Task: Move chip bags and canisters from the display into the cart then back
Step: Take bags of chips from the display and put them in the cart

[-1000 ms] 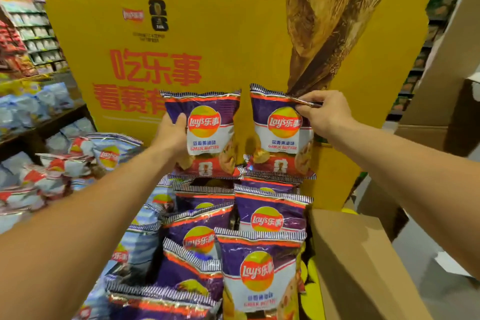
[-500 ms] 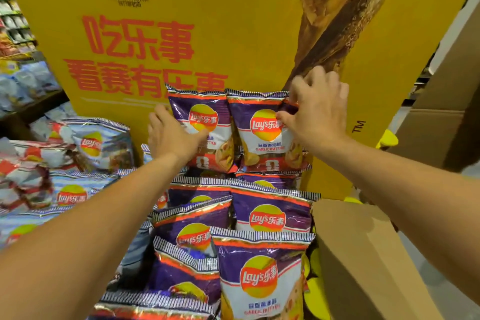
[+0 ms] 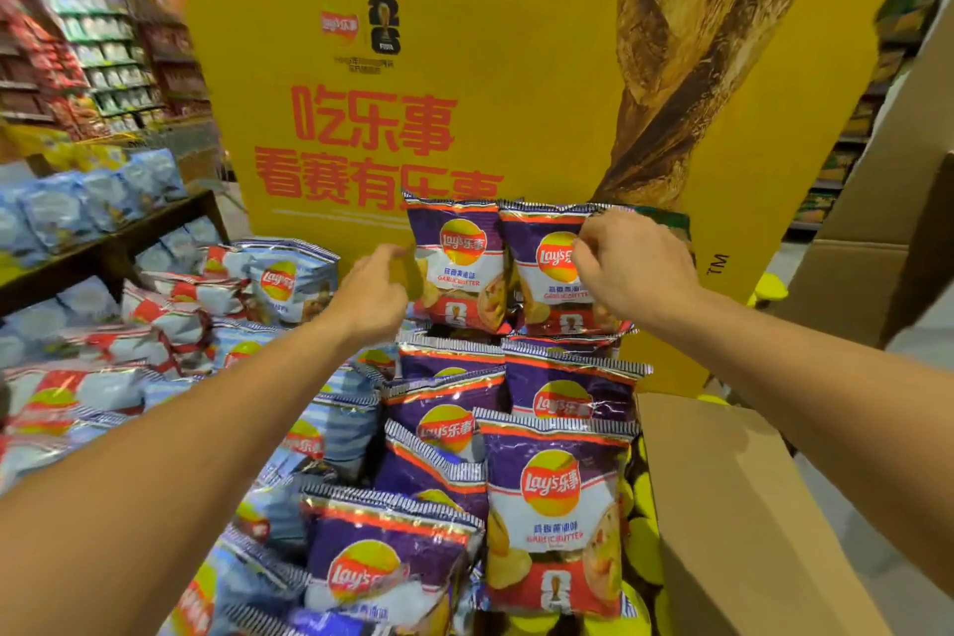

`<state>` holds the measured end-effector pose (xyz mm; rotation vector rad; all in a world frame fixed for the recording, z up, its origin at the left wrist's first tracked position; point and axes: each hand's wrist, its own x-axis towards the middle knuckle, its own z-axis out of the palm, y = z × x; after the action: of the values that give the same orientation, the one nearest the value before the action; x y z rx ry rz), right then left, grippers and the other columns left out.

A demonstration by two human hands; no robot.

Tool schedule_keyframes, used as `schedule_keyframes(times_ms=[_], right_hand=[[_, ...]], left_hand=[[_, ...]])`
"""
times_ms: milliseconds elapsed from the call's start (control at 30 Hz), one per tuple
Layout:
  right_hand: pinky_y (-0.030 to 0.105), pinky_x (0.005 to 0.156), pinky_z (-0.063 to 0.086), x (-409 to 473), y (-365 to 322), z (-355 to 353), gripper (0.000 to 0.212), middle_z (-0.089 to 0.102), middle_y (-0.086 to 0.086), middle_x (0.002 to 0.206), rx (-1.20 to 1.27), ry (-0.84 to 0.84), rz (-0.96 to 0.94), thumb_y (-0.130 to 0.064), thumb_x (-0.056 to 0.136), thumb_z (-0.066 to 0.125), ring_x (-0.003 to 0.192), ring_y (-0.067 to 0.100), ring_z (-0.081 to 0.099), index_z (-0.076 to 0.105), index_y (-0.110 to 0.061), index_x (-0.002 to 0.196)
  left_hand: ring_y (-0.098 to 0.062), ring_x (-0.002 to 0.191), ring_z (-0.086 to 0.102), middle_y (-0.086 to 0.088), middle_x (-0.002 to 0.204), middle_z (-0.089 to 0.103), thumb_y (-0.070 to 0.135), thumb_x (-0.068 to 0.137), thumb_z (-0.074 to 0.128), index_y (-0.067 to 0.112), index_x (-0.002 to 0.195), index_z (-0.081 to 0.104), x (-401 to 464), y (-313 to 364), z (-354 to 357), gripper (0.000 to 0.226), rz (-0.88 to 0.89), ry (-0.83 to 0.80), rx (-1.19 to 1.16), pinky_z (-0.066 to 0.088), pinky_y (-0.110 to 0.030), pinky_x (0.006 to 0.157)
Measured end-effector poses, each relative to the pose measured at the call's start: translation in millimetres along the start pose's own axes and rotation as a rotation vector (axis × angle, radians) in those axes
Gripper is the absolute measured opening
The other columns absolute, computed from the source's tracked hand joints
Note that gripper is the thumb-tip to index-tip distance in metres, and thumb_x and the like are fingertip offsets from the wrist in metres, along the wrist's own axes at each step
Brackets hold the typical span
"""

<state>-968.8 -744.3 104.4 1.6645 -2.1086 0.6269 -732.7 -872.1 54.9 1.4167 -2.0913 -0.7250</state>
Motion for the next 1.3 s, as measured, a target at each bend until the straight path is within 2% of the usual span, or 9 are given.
schedule_keyframes(times_ms=[167,233,333,667,767,900,1033,1133,1300], right_hand=[[0.032,0.064,0.037,-27.0,-46.7,-21.3,0.030,0.057,0.002,0.075,0.167,-0.173,0.017,-0.031,0.096,0.050,0.077,0.029,0.057,0.053,-0.024,0.067],[0.033,0.066,0.036,-39.0,-65.9,-27.8,0.033,0.055,0.002,0.076,0.200,-0.231,0.007,-0.029,0.096,0.051,0.079,0.029,0.054,0.049,-0.024,0.063],[0.031,0.067,0.034,-61.9,-101.3,-38.2,0.020,0.061,0.004,0.077,0.307,-0.329,-0.023,-0.024,0.096,0.054,0.080,0.026,0.057,0.065,-0.018,0.080],[0.025,0.056,0.039,-148.0,-207.6,-63.5,0.018,0.060,-0.004,0.074,0.495,-0.613,-0.232,-0.028,0.096,0.060,0.068,0.014,0.055,0.069,-0.014,0.092],[0.027,0.059,0.042,-165.4,-227.8,-69.6,0.015,0.061,-0.003,0.076,0.511,-0.675,-0.280,-0.028,0.095,0.061,0.069,0.014,0.055,0.069,-0.016,0.093],[0.027,0.057,0.044,-186.1,-261.4,-80.2,0.019,0.065,0.001,0.080,0.535,-0.751,-0.337,-0.032,0.097,0.060,0.067,0.015,0.057,0.069,-0.015,0.097],[0.030,0.061,0.045,-208.9,-296.0,-80.7,0.023,0.067,0.006,0.087,0.535,-0.844,-0.458,-0.032,0.098,0.059,0.072,0.017,0.058,0.069,-0.012,0.098],[0.036,0.066,0.049,-229.1,-321.1,-81.4,0.022,0.068,0.010,0.093,0.566,-0.925,-0.539,-0.032,0.099,0.059,0.077,0.020,0.059,0.067,-0.012,0.097],[0.043,0.079,0.054,-272.0,-367.2,-83.5,0.018,0.070,0.008,0.096,0.601,-0.990,-0.714,-0.032,0.098,0.059,0.086,0.023,0.065,0.067,-0.021,0.086]], left_hand=[[-0.038,0.126,0.047,-0.015,0.151,0.036,0.005,0.098,0.036,0.014,0.148,0.031,-59.9,-14.2,-39.8,0.051,0.017,-0.023,0.004,0.045,-0.048,0.098],[-0.037,0.096,0.059,-0.016,0.138,0.048,0.005,0.100,0.034,0.013,0.144,0.034,-89.0,-17.0,-55.4,0.045,0.023,-0.022,-0.035,0.047,-0.044,0.077],[-0.023,0.061,0.042,-0.014,0.110,0.053,0.006,0.101,0.035,0.017,0.134,0.039,-140.5,-24.9,-81.5,0.034,0.013,-0.062,-0.045,0.033,-0.034,0.061],[-0.027,0.096,0.058,-0.004,0.119,0.052,0.025,0.106,0.039,0.019,0.141,0.037,-273.6,-75.6,-135.4,0.036,-0.100,-0.101,-0.064,0.047,-0.045,0.072],[-0.028,0.102,0.062,-0.007,0.118,0.052,0.024,0.105,0.041,0.017,0.138,0.040,-307.3,-80.5,-148.9,0.033,-0.138,-0.092,-0.090,0.048,-0.033,0.068],[-0.022,0.099,0.064,-0.006,0.120,0.057,0.025,0.105,0.042,0.016,0.134,0.044,-359.1,-93.4,-164.6,0.031,-0.171,-0.068,-0.076,0.053,-0.046,0.090],[-0.027,0.092,0.066,-0.007,0.114,0.060,0.024,0.104,0.042,0.015,0.126,0.050,-405.3,-114.9,-173.7,0.025,-0.268,-0.039,-0.077,0.054,-0.044,0.081],[-0.019,0.088,0.065,-0.007,0.112,0.064,0.021,0.105,0.040,0.013,0.120,0.054,-440.6,-127.9,-178.7,0.022,-0.344,0.010,-0.090,0.047,-0.027,0.067],[-0.024,0.082,0.068,-0.006,0.099,0.068,0.018,0.101,0.044,0.015,0.101,0.059,-508.7,-157.4,-185.9,0.016,-0.459,0.117,-0.083,0.048,-0.034,0.067]])
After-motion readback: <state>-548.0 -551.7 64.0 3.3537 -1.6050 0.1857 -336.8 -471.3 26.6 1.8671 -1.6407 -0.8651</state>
